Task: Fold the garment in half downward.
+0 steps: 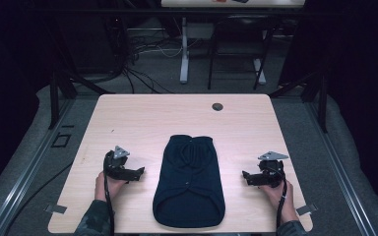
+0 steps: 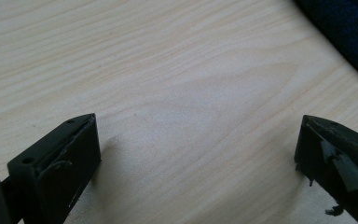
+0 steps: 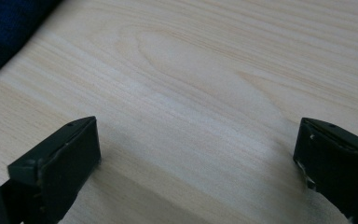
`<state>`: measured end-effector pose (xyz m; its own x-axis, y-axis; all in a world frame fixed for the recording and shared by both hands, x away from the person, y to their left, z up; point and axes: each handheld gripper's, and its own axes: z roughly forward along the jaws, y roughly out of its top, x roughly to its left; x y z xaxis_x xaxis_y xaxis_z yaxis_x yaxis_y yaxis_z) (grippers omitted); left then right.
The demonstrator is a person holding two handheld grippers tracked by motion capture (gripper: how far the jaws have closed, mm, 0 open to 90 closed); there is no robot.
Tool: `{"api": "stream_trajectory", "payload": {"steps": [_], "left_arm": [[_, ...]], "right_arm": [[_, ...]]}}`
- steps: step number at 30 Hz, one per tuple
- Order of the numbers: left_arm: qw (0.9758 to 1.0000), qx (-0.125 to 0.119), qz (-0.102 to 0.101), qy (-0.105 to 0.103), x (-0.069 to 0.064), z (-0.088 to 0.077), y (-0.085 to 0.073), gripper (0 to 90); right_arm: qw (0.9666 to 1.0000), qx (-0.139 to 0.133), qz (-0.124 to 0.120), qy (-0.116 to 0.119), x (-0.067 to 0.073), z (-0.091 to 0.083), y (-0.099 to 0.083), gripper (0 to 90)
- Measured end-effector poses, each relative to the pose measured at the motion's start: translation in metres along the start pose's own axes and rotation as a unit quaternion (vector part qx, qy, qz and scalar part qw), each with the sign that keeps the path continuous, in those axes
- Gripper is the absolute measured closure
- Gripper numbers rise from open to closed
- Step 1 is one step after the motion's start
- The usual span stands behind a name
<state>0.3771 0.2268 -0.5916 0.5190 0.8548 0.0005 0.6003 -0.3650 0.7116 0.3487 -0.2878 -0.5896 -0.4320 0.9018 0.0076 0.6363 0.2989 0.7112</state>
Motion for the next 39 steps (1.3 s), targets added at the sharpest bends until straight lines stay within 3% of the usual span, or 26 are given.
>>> {"api": "stream_trajectory", "payload": {"steps": [6,10,12,15,16,18,28,39], "left_arm": [[1.0000,0.001,0.004,-0.005,-0.001,0.000,0.000,0.0],[1.0000,0.000,0.005,0.006,-0.002,0.002,0.004,0.0],[0.9998,0.005,0.020,0.005,-0.005,0.002,0.007,0.1],[0.9989,0.012,0.045,0.004,-0.014,0.003,0.012,0.1],[0.9987,0.024,0.042,-0.014,-0.014,0.004,0.016,0.0],[0.9990,0.019,0.025,-0.032,-0.013,0.004,0.023,0.0],[0.9989,0.001,0.018,-0.044,-0.008,0.006,0.057,0.0],[0.9972,0.010,0.021,-0.072,-0.016,0.023,0.090,0.0]], "right_arm": [[1.0000,0.007,-0.004,0.003,-0.001,0.000,0.002,0.0],[0.9999,0.010,0.002,0.003,-0.001,0.000,0.004,1.4],[0.9998,0.014,0.001,0.012,-0.001,0.001,0.006,0.9],[0.9988,0.016,0.013,0.045,-0.001,0.003,0.015,0.0],[0.9988,0.014,0.008,0.046,0.000,0.003,0.017,0.0],[0.9983,0.021,0.007,0.053,0.000,0.005,0.024,0.0],[0.9967,0.023,-0.010,0.078,0.009,0.007,0.053,0.5],[0.9945,0.019,-0.026,0.099,0.019,0.013,0.088,1.7]]}}
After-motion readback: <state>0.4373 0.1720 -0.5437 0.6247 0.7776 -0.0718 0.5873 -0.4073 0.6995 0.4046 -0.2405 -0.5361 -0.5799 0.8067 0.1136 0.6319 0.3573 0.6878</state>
